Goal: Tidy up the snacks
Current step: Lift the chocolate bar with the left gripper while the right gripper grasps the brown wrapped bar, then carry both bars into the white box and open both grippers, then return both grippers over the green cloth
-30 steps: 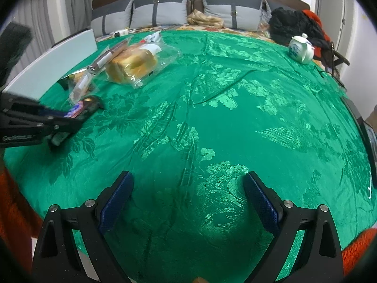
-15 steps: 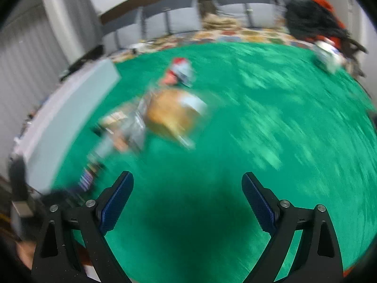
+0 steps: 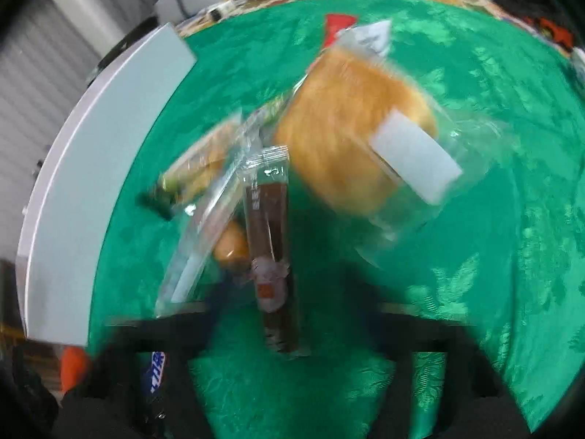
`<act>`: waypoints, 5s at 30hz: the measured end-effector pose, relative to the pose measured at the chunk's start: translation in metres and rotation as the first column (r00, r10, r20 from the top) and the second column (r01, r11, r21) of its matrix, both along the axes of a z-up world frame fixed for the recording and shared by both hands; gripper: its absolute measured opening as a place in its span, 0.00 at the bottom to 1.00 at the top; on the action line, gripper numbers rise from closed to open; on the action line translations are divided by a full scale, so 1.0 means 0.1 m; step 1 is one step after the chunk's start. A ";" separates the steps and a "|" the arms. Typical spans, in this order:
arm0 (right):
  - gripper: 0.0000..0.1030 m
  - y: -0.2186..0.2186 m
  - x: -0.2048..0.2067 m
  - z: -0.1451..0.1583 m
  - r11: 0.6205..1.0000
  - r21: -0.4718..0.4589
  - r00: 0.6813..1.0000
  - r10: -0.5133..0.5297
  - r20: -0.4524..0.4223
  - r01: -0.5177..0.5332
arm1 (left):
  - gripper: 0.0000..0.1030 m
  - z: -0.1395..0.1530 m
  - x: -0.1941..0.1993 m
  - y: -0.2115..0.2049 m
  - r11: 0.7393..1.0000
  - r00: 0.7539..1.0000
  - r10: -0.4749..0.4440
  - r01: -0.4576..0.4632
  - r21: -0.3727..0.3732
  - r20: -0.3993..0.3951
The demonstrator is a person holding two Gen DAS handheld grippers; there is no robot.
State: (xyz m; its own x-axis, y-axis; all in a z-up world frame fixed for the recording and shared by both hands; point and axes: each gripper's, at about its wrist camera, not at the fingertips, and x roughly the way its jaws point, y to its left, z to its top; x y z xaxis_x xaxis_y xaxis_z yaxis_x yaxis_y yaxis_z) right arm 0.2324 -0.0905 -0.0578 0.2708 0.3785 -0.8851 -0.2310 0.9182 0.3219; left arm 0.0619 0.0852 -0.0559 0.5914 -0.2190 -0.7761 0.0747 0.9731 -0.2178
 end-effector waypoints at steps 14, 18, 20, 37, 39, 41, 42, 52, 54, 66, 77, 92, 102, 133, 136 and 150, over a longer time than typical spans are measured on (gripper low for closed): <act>0.23 -1.21 -0.52 0.20 0.993 -0.103 0.995 -0.046 0.089 0.055 | 0.18 0.00 0.00 -0.18 0.999 1.000 -0.027 0.027 0.038 0.011; 0.52 -1.64 -0.59 0.04 0.991 -0.099 0.993 -0.084 0.086 0.092 | 0.24 0.00 0.06 -0.19 1.000 1.000 -0.015 0.015 0.027 0.006; 0.63 -1.72 -0.63 0.09 0.993 -0.070 0.991 -0.083 0.101 0.090 | 0.25 0.00 0.06 -0.14 1.000 1.000 -0.015 0.015 0.008 -0.013; 0.72 -2.03 -1.02 0.02 0.991 -0.038 0.973 -0.118 0.196 0.128 | 0.38 0.03 0.05 -0.42 0.983 0.996 -0.068 0.077 0.165 -0.059; 0.72 -2.05 -0.83 0.07 0.990 -0.052 0.983 -0.123 0.137 0.131 | 0.27 0.01 0.06 -0.47 0.977 0.997 -0.054 0.065 0.202 -0.057; 0.72 -2.02 -0.64 0.14 0.990 -0.083 0.990 -0.108 0.089 0.116 | 0.17 0.02 0.08 -0.44 0.979 0.997 -0.043 0.054 0.198 -0.061; 0.72 -2.00 -0.57 0.15 0.990 -0.095 0.993 -0.099 0.063 0.104 | 0.17 0.02 0.08 -0.40 0.984 0.997 -0.036 0.047 0.170 -0.068; 0.17 -1.69 -0.22 0.05 0.970 -0.242 0.997 -0.013 -0.078 -0.006 | 0.16 0.05 -0.04 -0.06 0.999 0.997 0.001 -0.004 -0.037 -0.080; 0.17 -1.69 -0.31 0.11 0.969 -0.245 0.997 -0.015 -0.071 -0.003 | 0.16 0.05 -0.04 -0.05 0.999 0.997 0.004 -0.008 -0.052 -0.080; 0.18 -1.77 -0.31 0.08 0.965 -0.260 0.992 -0.044 -0.116 0.013 | 0.16 0.05 -0.04 0.00 0.997 0.997 0.010 -0.015 -0.070 -0.080; 0.18 -1.83 -0.63 0.32 0.986 -0.158 0.994 -0.072 -0.080 0.058 | 0.16 0.47 -0.22 0.13 0.981 1.000 0.024 -0.026 -0.191 -0.014; 0.18 1.12 -0.43 2.13 0.907 0.251 0.937 0.296 0.188 -0.337 | 0.16 1.53 -0.04 2.46 0.906 0.904 0.424 -0.422 -0.047 0.060; 0.63 1.33 -0.43 1.93 0.900 0.287 0.929 0.252 0.270 -0.328 | 0.85 1.29 -0.40 2.85 0.824 0.823 0.562 -0.565 0.029 0.082; 0.77 -1.61 -0.84 -0.14 0.960 -0.226 0.929 -0.073 0.364 0.164 | 1.00 -0.14 0.07 -0.10 0.977 0.997 0.070 -0.064 0.205 -0.021; 0.83 -1.61 -0.82 -0.14 0.957 -0.237 0.934 -0.078 0.350 0.169 | 1.00 -0.15 0.12 -0.12 0.977 0.998 0.054 -0.051 0.206 -0.011; 0.94 -1.66 -0.61 -0.17 0.968 -0.240 0.943 0.008 0.333 0.076 | 1.00 -0.14 0.10 -0.12 0.977 0.999 0.042 -0.044 0.209 0.014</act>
State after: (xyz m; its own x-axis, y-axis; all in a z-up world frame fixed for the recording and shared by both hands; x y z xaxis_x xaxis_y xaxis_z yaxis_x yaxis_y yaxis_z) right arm 0.1713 -0.2566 -0.0750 0.5710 0.1454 -0.8080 -0.2520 0.9677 -0.0040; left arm 0.0719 0.0728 -0.0703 0.6039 -0.0272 -0.7966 0.0331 0.9994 -0.0090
